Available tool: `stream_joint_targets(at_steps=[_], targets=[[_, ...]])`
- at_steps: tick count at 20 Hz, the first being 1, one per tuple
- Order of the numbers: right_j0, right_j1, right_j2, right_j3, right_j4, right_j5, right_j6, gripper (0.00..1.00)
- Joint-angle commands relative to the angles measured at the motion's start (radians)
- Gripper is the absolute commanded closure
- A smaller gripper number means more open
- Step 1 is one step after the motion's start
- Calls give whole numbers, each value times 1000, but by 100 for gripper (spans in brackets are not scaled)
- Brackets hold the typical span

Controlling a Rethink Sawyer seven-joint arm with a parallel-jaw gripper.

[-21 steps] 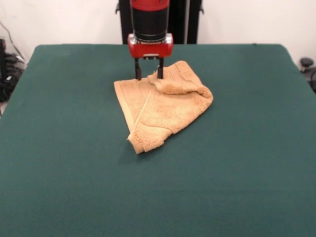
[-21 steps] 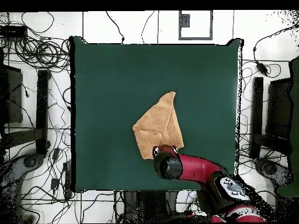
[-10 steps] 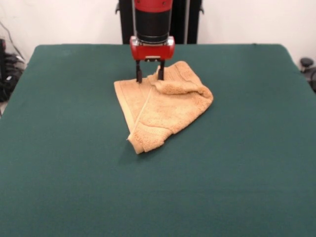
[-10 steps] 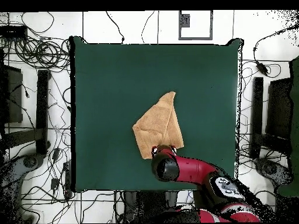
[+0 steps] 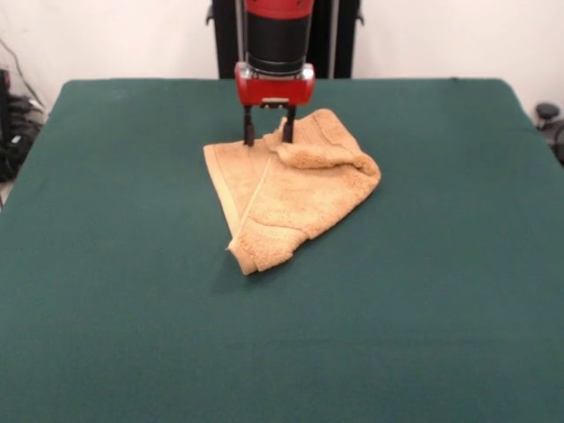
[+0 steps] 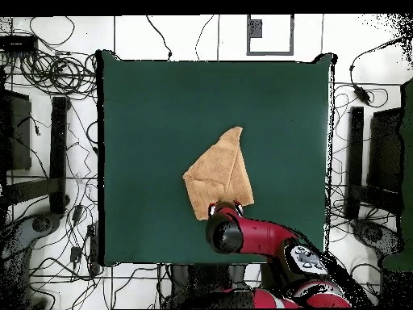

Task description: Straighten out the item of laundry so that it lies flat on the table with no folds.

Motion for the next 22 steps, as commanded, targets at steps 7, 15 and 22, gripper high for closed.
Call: stream_joint_targets(at_steps=[7, 15, 22], targets=[[22, 44, 45, -10, 19, -42, 182, 0], [19, 42, 50, -14, 15, -33, 175, 0], [10, 43, 59, -16, 7, -40, 169, 100]])
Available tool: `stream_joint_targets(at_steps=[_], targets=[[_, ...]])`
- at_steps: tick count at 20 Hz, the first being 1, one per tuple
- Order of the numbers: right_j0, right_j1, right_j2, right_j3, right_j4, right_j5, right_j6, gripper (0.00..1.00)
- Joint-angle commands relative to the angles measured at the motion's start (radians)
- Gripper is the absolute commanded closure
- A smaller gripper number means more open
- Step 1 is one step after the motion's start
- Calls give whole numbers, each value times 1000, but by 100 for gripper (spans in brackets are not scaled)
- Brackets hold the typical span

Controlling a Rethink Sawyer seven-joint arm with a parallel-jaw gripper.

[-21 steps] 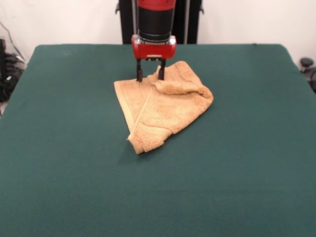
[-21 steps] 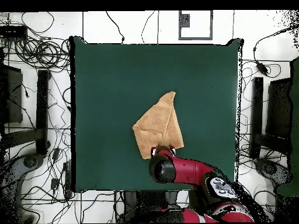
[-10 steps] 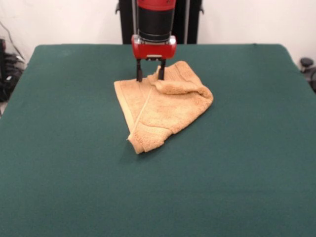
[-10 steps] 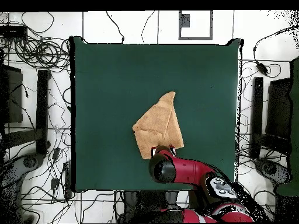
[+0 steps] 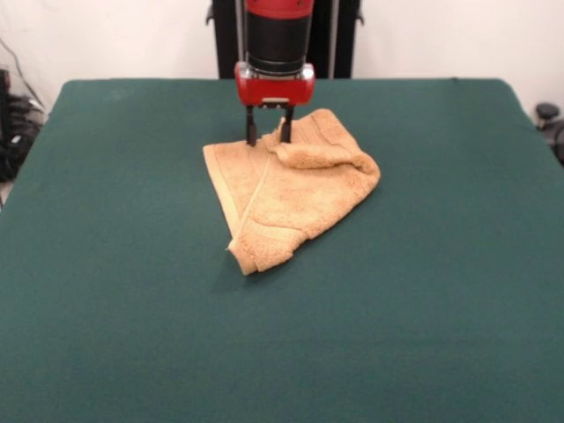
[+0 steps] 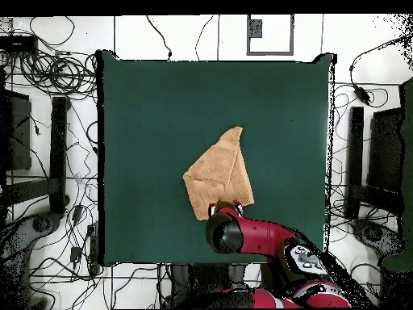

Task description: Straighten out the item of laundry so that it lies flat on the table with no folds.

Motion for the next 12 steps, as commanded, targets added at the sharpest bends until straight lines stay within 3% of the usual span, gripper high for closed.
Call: stream_joint_targets(at_steps=[1, 12], targets=[[7, 43, 61, -16, 5, -41, 168, 100], [30, 39, 36, -21, 22, -34, 178, 100]])
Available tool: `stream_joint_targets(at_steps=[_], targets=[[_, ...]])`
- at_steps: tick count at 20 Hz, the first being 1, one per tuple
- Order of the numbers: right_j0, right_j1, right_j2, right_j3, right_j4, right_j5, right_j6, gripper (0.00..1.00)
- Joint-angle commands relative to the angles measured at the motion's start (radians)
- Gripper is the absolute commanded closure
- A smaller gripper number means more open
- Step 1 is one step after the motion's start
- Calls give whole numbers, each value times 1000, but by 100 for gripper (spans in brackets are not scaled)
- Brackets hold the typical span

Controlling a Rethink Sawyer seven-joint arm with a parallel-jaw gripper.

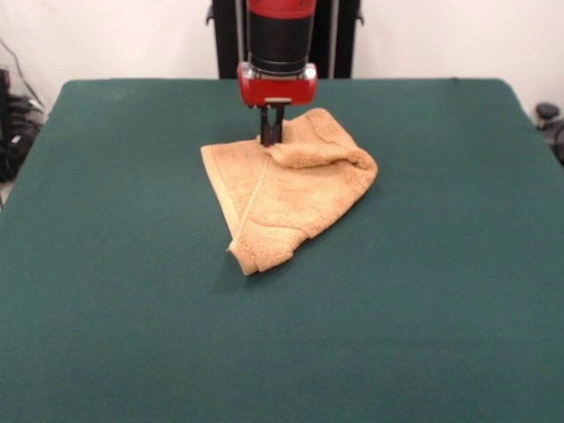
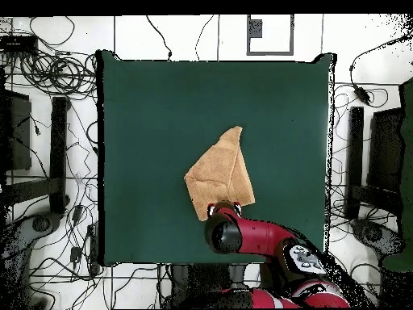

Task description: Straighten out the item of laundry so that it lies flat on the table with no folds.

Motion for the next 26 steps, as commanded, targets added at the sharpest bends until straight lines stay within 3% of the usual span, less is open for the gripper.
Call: stream_joint_targets(at_steps=[1, 9, 10, 26], targets=[[22, 40, 39, -20, 21, -39, 181, 100], [0, 41, 60, -17, 10, -39, 172, 100], [-2, 41, 63, -17, 9, -39, 171, 0], [22, 20, 52, -7, 31, -28, 188, 0]])
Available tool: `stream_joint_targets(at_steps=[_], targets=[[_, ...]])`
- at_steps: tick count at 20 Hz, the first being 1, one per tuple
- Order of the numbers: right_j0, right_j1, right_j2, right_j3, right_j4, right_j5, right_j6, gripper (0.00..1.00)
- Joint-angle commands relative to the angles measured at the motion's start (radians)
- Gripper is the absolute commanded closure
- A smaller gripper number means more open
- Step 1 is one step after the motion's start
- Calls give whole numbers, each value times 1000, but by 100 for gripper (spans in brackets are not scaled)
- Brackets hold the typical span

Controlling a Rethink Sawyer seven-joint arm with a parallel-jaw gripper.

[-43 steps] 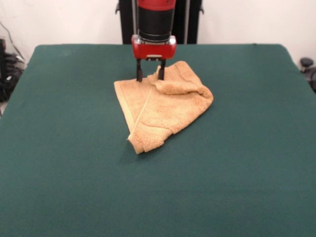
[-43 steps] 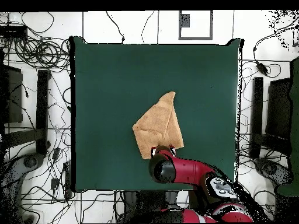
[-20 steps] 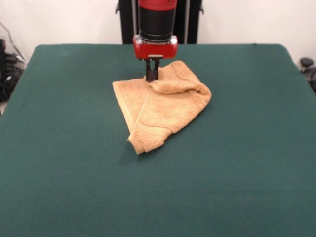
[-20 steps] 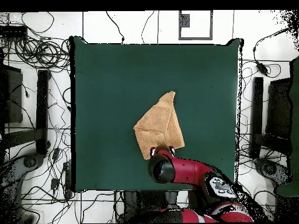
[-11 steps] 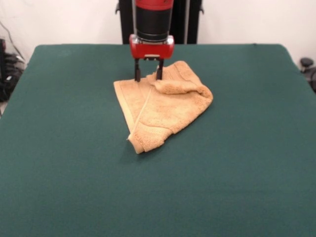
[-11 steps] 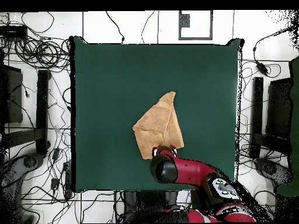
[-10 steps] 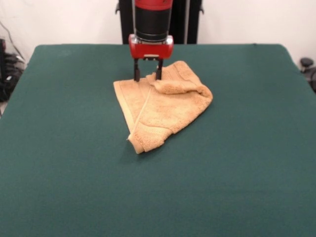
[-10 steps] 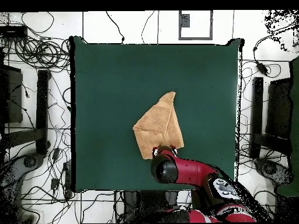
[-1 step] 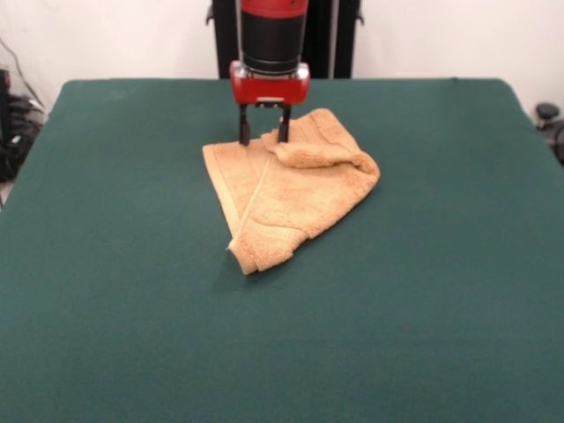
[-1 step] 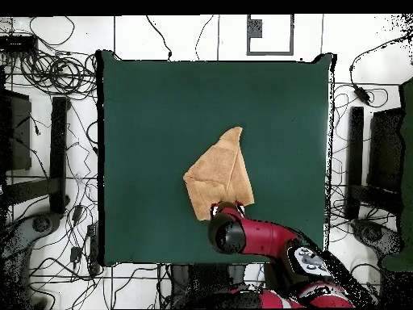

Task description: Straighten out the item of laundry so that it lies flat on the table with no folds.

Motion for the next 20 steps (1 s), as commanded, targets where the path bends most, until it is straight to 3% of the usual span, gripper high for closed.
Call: stream_joint_targets(at_steps=[1, 15, 20], targets=[[40, 23, 54, -6, 32, -29, 189, 0], [88, 169, 24, -63, 54, -154, 217, 0], [110, 173, 18, -67, 74, -160, 225, 0]])
